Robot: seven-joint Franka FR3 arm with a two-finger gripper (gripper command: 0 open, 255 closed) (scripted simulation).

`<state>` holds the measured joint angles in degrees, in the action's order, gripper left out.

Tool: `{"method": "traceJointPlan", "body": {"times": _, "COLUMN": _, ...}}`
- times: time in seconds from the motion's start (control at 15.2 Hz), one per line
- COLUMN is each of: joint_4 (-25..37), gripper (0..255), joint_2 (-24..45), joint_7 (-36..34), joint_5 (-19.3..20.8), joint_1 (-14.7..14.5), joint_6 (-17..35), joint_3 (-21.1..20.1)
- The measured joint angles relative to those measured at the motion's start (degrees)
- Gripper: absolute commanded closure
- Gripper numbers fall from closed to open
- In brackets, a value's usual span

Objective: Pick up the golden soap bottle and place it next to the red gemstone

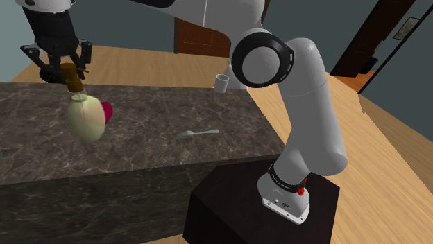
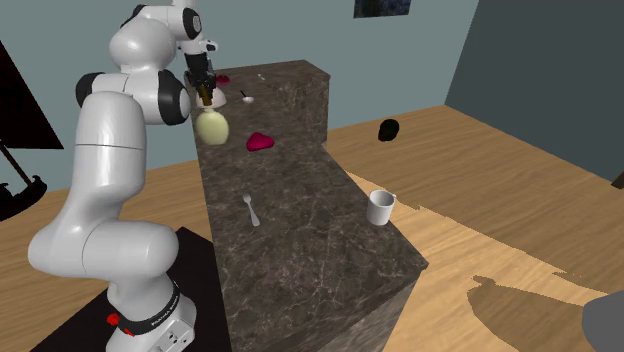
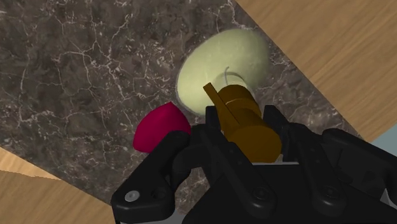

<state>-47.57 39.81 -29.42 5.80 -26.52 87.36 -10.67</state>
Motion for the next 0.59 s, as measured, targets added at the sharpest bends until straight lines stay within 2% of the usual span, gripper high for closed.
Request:
{"method": "traceJointPlan", "body": {"times": 0.33, "joint_4": -8.32, "gripper": 255, "joint_2": -2.59, "joint_7": -0.12, "joint_5": -0.29, "joint_1": 0.87, "joint_6": 5.71, "joint_3": -0.14}}
{"method": "traceJointPlan", "body": {"times": 0.59, "joint_4": -12.44, "gripper": 255, "joint_2": -3.16, "joint_7": -0.14, "joint_5": -0.35, "joint_1": 1.25, "joint_6": 9.24, "joint_3": -0.14}}
